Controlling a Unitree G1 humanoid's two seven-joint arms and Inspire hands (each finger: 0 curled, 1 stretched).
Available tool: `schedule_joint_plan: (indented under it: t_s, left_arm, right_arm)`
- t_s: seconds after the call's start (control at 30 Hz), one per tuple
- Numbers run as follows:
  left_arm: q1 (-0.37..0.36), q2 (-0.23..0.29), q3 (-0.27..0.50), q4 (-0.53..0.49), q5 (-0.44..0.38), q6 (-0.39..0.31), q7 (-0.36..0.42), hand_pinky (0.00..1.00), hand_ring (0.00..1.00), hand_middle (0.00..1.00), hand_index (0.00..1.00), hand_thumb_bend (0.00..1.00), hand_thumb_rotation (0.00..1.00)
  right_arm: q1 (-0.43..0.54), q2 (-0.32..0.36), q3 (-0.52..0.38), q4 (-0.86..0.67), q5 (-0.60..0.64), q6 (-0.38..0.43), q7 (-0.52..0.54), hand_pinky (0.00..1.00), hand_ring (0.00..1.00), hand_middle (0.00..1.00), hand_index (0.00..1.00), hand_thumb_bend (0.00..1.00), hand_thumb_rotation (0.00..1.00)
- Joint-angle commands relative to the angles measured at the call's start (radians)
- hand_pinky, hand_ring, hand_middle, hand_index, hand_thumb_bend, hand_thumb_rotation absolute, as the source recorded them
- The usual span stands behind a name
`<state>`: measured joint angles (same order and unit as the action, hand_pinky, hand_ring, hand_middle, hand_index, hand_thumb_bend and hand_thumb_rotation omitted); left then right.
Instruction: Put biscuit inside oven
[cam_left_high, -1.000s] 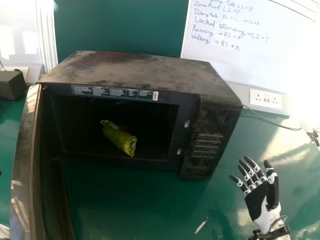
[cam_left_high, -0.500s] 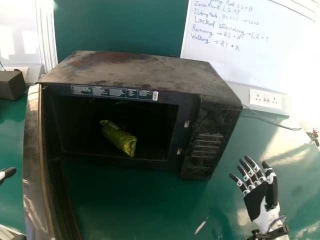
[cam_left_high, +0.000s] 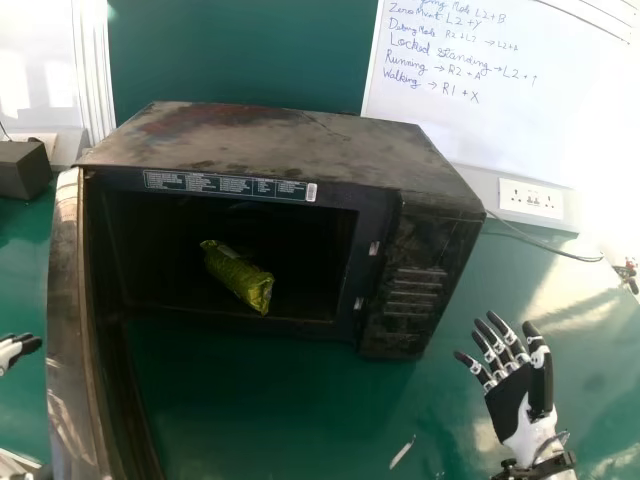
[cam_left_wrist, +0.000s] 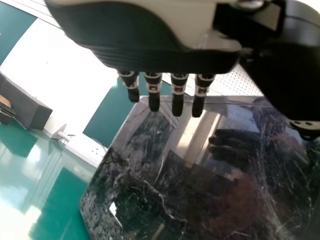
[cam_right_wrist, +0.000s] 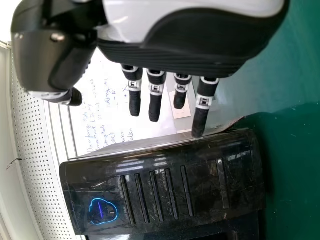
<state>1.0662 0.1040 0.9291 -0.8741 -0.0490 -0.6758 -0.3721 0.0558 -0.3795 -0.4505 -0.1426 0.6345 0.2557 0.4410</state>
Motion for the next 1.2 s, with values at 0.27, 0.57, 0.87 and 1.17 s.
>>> schedule_joint_plan:
  t_s: [0.27,0.57,0.87,1.17]
  left_arm:
    - [-0.031,0.083,0.023,-0.029,0.014,0.046,-0.030,1.00,1.00,1.00,0.94,0.73,1.00]
    - [-0.062,0.128,0.038,-0.045,0.019,0.096,-0.046,1.00,1.00,1.00,0.96,0.73,1.00]
    - [-0.112,0.170,0.046,-0.047,0.027,0.133,-0.062,1.00,1.00,1.00,0.94,0.74,0.98]
    - [-0.166,0.219,0.048,-0.047,0.045,0.168,-0.080,1.00,1.00,1.00,0.95,0.75,0.96]
  right_arm:
    - [0.001,0.004,0.004,-0.018,-0.011,0.000,-0.015,0.68,0.88,0.92,0.93,0.64,0.89]
    - [0.000,0.004,0.005,-0.018,-0.006,0.000,-0.006,0.67,0.91,0.93,0.93,0.65,0.90]
    - [-0.002,0.006,0.007,-0.018,-0.014,-0.004,-0.013,0.64,0.91,0.92,0.92,0.64,0.89]
    - [-0.003,0.007,0.005,-0.017,-0.007,0.001,-0.005,0.64,0.92,0.92,0.91,0.64,0.89]
